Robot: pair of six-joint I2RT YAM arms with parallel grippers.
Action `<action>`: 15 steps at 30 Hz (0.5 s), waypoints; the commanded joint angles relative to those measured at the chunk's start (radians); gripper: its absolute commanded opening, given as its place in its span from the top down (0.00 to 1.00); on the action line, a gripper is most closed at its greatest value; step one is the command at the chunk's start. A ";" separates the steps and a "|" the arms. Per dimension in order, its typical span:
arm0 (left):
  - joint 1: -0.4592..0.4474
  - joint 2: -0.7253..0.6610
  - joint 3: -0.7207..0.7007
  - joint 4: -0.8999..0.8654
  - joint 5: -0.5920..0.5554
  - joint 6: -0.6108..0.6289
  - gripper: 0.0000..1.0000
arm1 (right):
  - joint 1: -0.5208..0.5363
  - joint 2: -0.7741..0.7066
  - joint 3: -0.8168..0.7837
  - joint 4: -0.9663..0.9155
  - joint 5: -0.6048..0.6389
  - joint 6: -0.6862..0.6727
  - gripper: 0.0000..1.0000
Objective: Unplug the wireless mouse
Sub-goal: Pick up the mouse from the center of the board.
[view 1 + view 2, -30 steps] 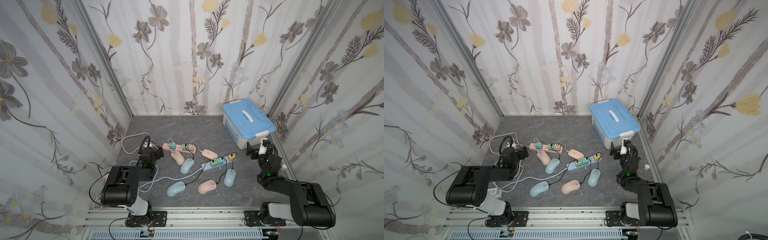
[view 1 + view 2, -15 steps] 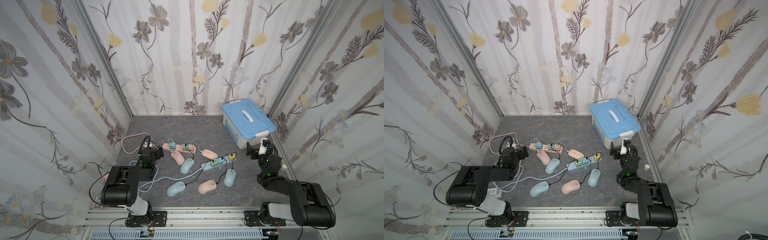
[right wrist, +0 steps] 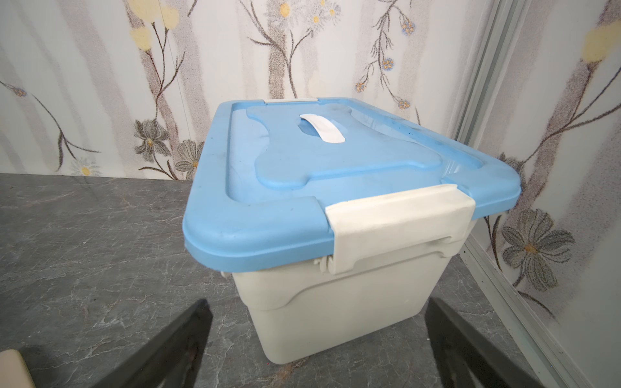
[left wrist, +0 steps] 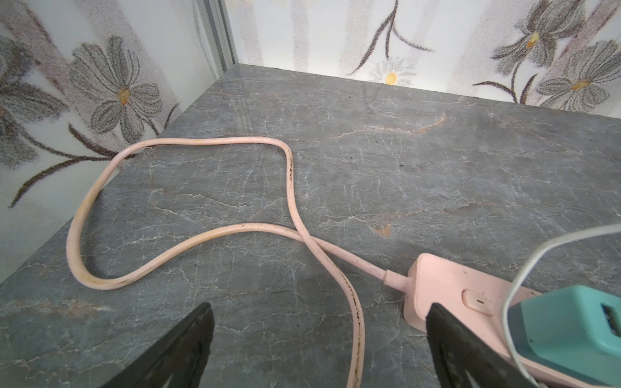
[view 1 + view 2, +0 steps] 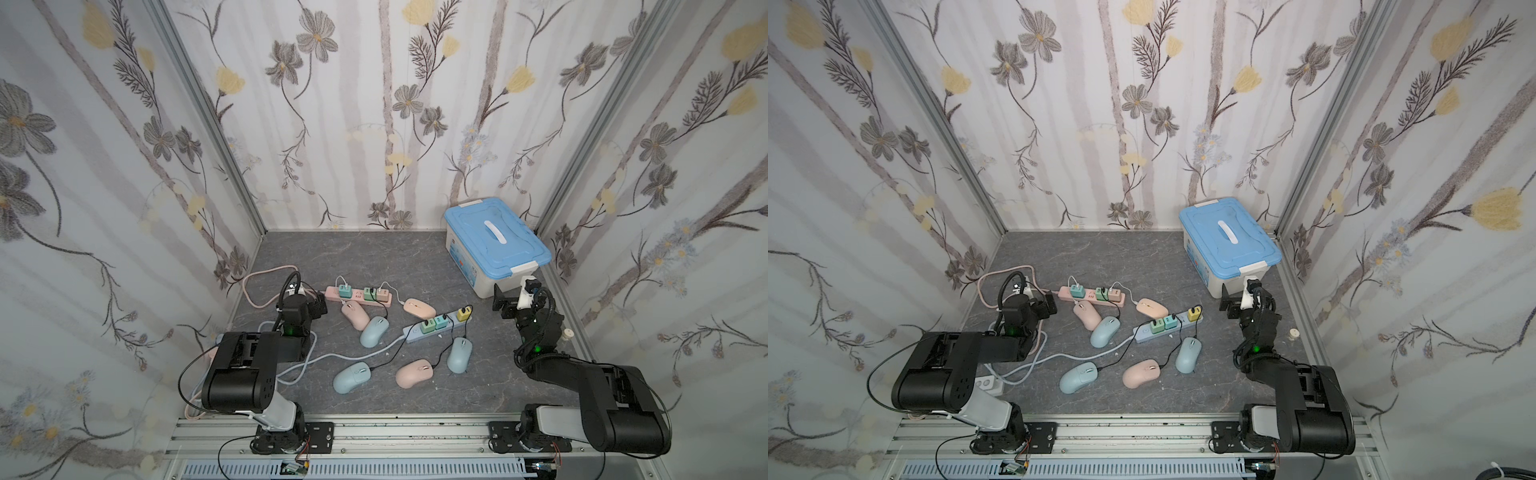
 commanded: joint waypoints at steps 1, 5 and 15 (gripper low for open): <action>0.001 0.000 0.007 0.037 -0.006 0.015 0.00 | -0.005 0.006 0.011 0.051 -0.023 -0.009 0.01; 0.001 0.000 0.007 0.038 -0.005 0.014 0.00 | -0.011 0.002 0.007 0.054 -0.033 -0.005 0.01; 0.001 -0.245 0.112 -0.287 -0.050 -0.015 0.00 | 0.000 -0.195 0.137 -0.321 0.041 0.057 0.01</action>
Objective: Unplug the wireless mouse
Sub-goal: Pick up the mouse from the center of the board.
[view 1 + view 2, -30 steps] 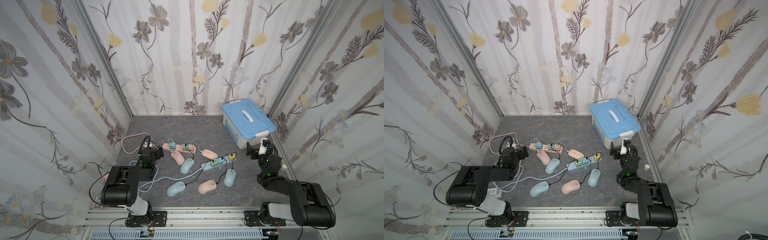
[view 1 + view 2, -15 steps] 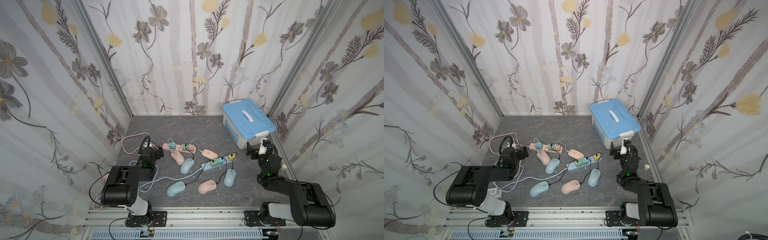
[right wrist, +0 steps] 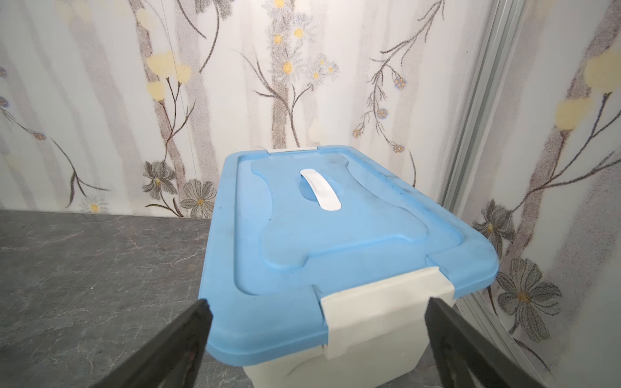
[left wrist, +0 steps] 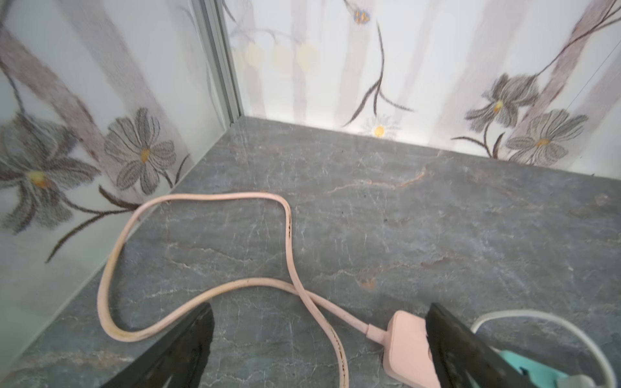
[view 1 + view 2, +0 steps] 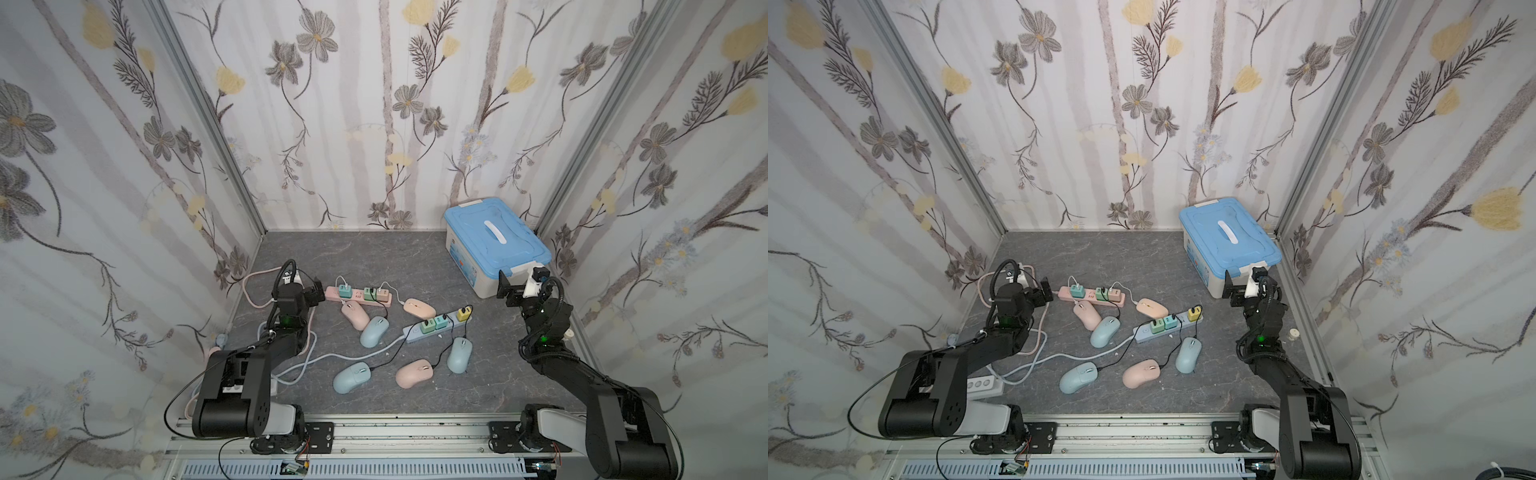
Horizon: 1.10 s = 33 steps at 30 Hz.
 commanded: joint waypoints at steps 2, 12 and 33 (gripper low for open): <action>0.001 -0.126 0.009 -0.096 -0.072 -0.061 0.00 | 0.023 -0.079 0.023 -0.150 0.091 0.051 0.01; 0.010 -0.209 0.292 -0.509 -0.210 -0.518 0.00 | 0.078 -0.172 0.185 -0.440 0.420 0.367 0.01; -0.054 -0.385 0.401 -0.854 0.253 -0.810 0.00 | 0.217 -0.286 0.262 -0.831 0.217 0.508 0.01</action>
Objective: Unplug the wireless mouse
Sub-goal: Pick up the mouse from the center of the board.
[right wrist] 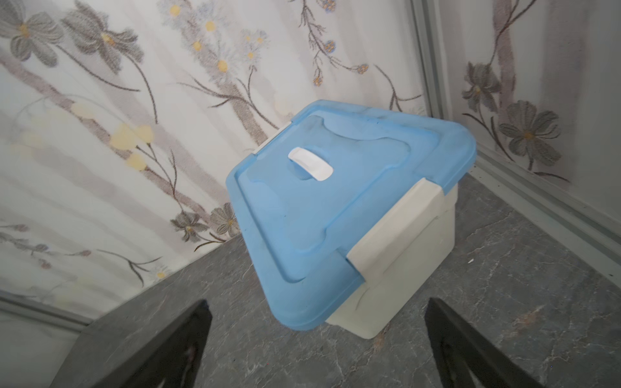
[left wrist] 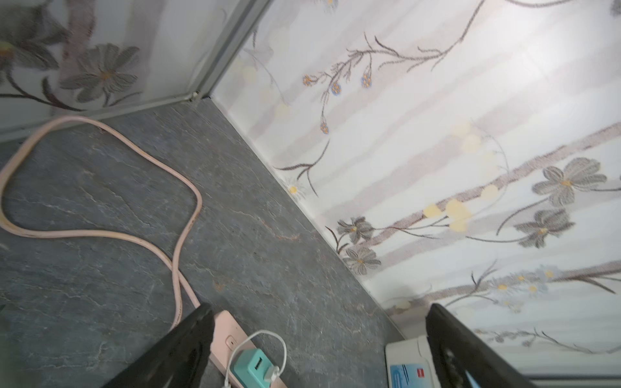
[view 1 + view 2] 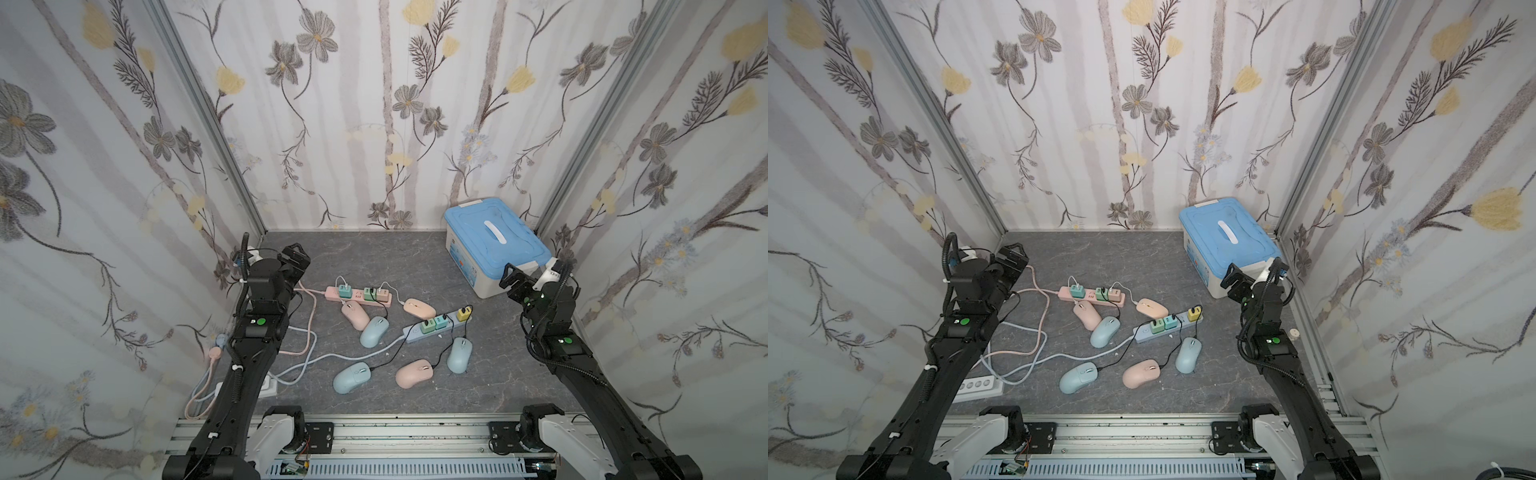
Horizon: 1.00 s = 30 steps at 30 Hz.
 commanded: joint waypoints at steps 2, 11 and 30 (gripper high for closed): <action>-0.057 -0.026 0.006 -0.153 0.205 -0.014 0.04 | 0.077 -0.039 0.011 -0.084 -0.066 -0.033 0.01; -0.369 -0.113 -0.130 -0.189 0.265 0.063 0.07 | 0.307 -0.075 -0.013 -0.203 -0.068 -0.061 0.01; -0.725 -0.110 -0.305 -0.374 0.120 0.129 0.00 | 0.575 0.020 -0.087 -0.259 -0.042 -0.023 0.02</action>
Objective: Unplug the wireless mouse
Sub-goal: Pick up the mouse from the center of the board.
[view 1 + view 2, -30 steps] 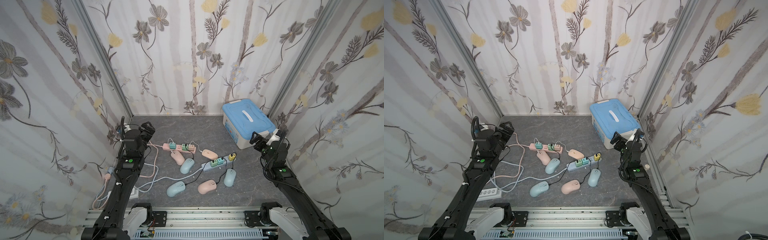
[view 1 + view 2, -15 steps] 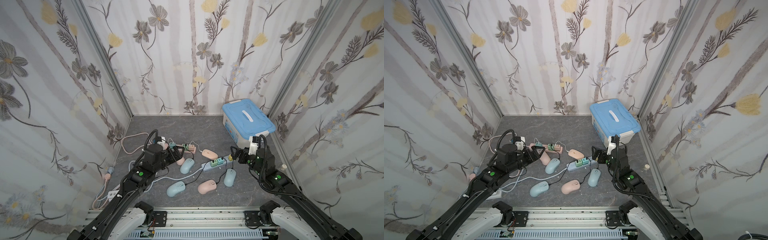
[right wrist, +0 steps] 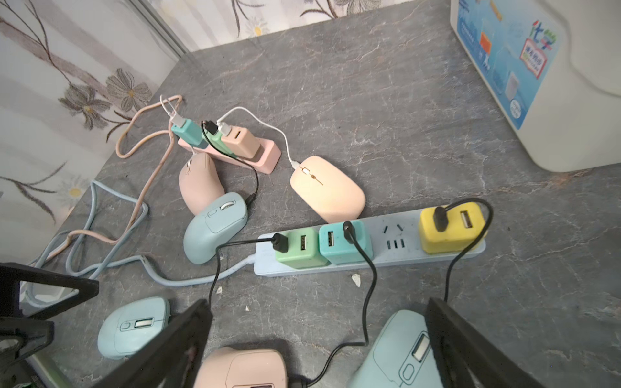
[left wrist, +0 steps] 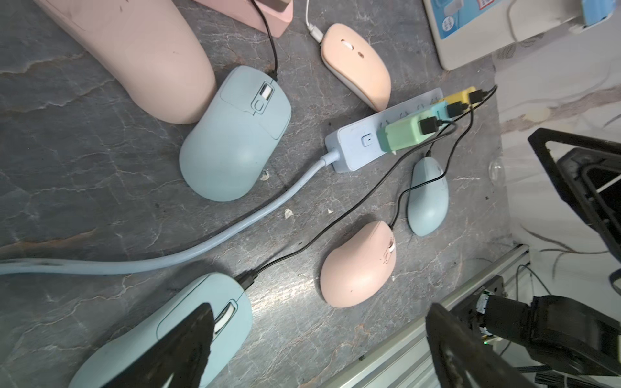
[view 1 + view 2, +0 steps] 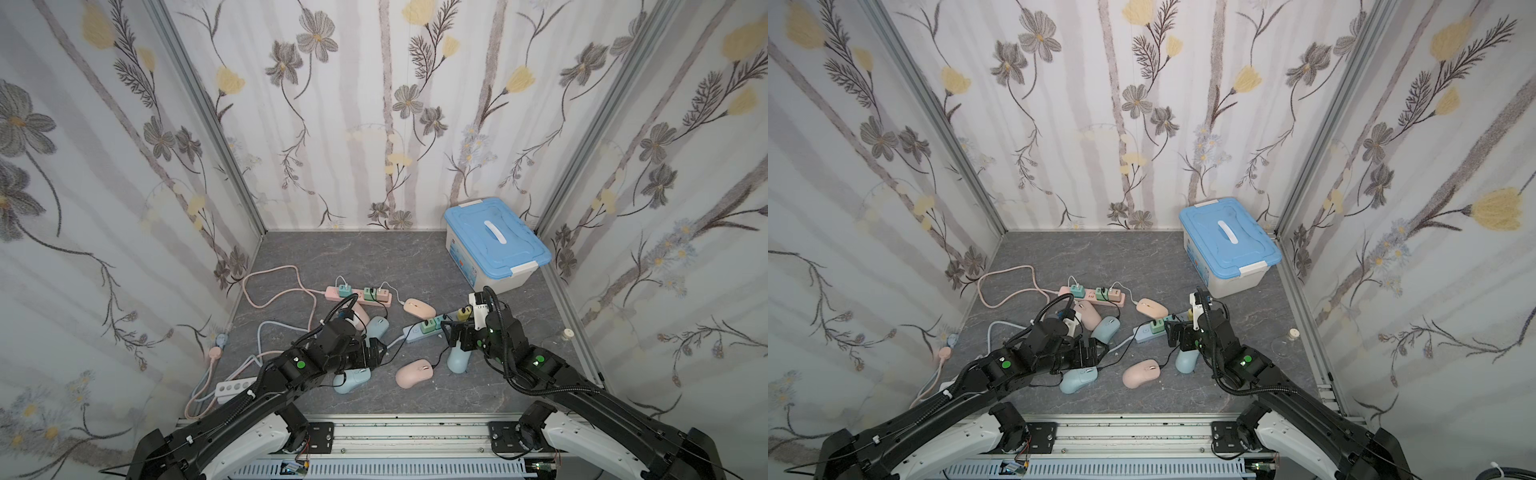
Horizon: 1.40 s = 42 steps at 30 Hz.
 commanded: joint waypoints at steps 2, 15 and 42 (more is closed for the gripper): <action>-0.022 0.015 0.016 -0.065 -0.084 0.018 0.00 | 0.043 0.066 0.006 -0.006 0.025 0.036 0.08; -0.159 0.078 0.078 -0.305 -0.271 -0.027 0.02 | 0.153 0.138 -0.014 0.012 0.030 0.094 0.17; -0.217 0.375 0.058 -0.232 -0.223 0.005 0.00 | 0.192 0.105 -0.043 0.026 0.061 0.112 0.09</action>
